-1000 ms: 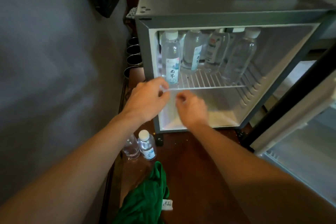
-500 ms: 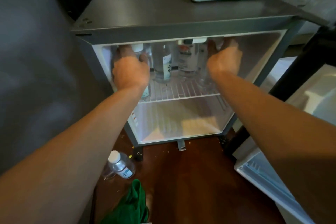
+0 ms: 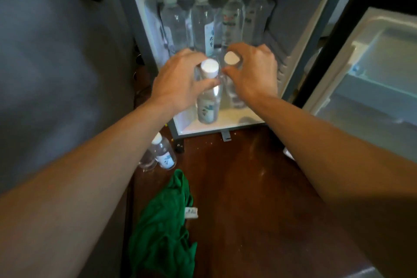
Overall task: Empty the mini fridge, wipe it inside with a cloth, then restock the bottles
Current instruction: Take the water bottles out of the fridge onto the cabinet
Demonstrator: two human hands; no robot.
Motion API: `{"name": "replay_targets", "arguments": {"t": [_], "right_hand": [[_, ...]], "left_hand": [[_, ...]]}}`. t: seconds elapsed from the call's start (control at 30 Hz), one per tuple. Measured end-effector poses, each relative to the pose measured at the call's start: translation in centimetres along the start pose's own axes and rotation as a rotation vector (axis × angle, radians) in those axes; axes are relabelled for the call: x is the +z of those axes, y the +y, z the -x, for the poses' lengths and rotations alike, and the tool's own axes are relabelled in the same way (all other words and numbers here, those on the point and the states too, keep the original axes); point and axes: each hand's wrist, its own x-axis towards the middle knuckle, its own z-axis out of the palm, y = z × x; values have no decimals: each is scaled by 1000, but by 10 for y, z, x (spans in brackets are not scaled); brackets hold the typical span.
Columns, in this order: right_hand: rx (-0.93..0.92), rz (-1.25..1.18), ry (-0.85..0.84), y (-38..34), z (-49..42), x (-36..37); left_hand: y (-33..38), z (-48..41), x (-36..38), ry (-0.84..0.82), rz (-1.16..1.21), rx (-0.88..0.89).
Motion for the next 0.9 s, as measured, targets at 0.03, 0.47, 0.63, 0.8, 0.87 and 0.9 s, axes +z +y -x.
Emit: {"name": "replay_targets", "arguments": {"t": [0.03, 0.47, 0.63, 0.8, 0.87, 0.9], "right_hand": [[68, -24, -56, 1, 11, 4], [298, 84, -577, 29, 136, 52], [291, 98, -651, 36, 141, 56], [206, 181, -881, 42, 127, 54], [173, 193, -981, 38, 115, 51], [169, 180, -991, 35, 106, 48]], "left_hand": [[-5, 13, 0, -50, 52, -41], [-63, 124, 72, -336, -19, -311], [-64, 132, 88, -407, -102, -315], [-61, 116, 81, -617, -206, -320], [-60, 101, 70, -735, -196, -336], [-57, 91, 62, -768, -173, -345]]}}
